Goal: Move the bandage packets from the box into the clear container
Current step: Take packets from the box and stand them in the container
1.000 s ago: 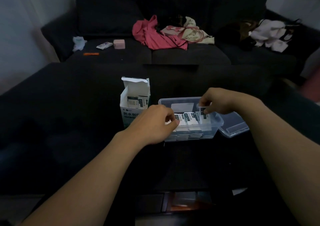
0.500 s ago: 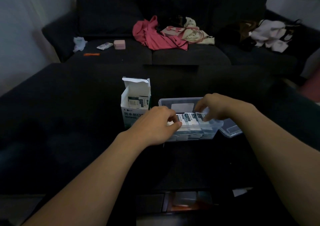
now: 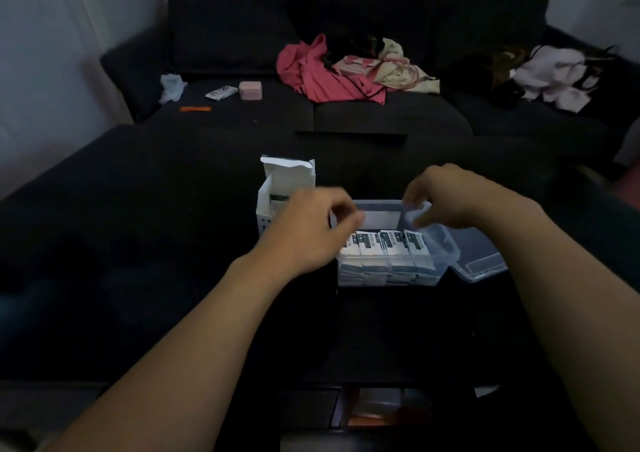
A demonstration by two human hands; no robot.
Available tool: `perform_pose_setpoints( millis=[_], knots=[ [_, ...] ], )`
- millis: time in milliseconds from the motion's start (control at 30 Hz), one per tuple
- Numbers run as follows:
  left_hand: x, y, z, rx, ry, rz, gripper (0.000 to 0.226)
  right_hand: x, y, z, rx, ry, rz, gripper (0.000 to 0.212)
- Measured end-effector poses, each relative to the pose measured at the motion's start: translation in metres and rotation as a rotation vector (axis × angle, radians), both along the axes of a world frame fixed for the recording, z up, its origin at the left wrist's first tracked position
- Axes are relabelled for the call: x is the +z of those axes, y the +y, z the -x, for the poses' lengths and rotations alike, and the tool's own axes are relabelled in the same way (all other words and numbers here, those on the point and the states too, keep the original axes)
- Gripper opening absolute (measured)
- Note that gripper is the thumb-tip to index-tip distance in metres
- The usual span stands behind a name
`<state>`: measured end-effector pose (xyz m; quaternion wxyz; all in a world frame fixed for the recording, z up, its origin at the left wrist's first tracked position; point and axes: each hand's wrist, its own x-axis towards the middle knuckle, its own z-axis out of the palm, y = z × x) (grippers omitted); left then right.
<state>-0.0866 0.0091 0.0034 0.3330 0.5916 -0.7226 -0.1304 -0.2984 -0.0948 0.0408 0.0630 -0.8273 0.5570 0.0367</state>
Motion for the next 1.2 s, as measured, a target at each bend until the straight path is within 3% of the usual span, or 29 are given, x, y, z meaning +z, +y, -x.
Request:
perform_pose_setpoints(
  millis=[100,133,200,300,433,567,767,1200],
  knots=[
    [0.015,0.003,-0.024,0.374,0.189,0.304,0.015,0.015,0.023,-0.025,0.142,-0.377,0.216,0.017],
    [0.017,0.004,-0.035,0.489,0.22,0.323,0.02,0.017,0.035,-0.039,0.206,-0.502,0.234,0.014],
    [0.014,0.004,-0.056,0.637,0.175,0.161,0.041,0.017,0.056,-0.072,0.327,-0.603,0.185,0.013],
    [0.003,-0.001,-0.068,0.591,0.118,-0.186,0.063,0.002,0.059,-0.109,0.394,-0.495,0.138,0.02],
    [0.0,-0.005,-0.064,0.491,0.206,-0.331,0.028,-0.013,0.043,-0.135,0.259,-0.291,0.221,0.032],
    [0.004,-0.009,-0.058,0.475,0.191,-0.408,0.027,-0.018,0.037,-0.142,0.205,-0.216,0.262,0.027],
    [0.004,-0.008,-0.057,0.442,0.162,-0.368,0.024,-0.018,0.036,-0.136,0.206,-0.188,0.269,0.013],
    [0.006,-0.004,-0.056,0.425,0.11,-0.331,0.024,-0.023,0.034,-0.142,0.246,-0.163,0.303,0.023]
  ],
)
